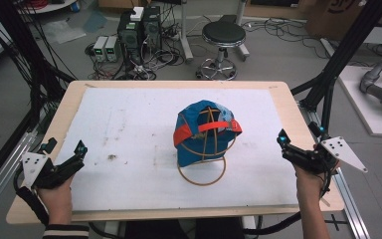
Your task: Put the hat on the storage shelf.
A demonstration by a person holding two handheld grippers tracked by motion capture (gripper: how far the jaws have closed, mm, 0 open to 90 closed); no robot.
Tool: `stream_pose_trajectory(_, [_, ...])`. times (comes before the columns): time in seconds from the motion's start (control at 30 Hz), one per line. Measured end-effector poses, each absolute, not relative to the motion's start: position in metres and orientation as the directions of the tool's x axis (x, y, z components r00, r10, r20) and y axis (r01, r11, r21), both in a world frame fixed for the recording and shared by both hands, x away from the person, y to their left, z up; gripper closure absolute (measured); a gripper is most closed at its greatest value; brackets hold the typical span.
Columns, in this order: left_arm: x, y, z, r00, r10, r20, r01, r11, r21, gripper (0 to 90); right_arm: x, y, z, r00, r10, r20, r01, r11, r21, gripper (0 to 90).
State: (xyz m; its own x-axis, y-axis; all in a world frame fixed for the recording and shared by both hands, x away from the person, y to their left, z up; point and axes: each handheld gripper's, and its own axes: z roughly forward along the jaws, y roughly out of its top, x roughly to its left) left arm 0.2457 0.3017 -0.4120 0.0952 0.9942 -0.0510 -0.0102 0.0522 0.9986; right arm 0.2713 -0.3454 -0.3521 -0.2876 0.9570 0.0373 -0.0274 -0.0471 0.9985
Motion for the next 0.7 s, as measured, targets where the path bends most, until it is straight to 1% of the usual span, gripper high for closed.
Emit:
stream_pose_trajectory(0.4, [0.246, 0.3, -0.412, 0.095, 0.994, -0.048, -0.01, 0.049, 0.999, 14.9, 0.274, -0.363, -0.39, -0.227, 0.972, 0.057, 0.033, -0.051, 0.998, 1.1])
stream_pose_trajectory(0.7, [0.247, 0.299, -0.413, 0.098, 0.994, -0.048, -0.011, 0.049, 0.999, 14.9, 0.27, -0.367, -0.406, -0.209, 0.976, 0.06, 0.014, -0.058, 0.998, 1.1])
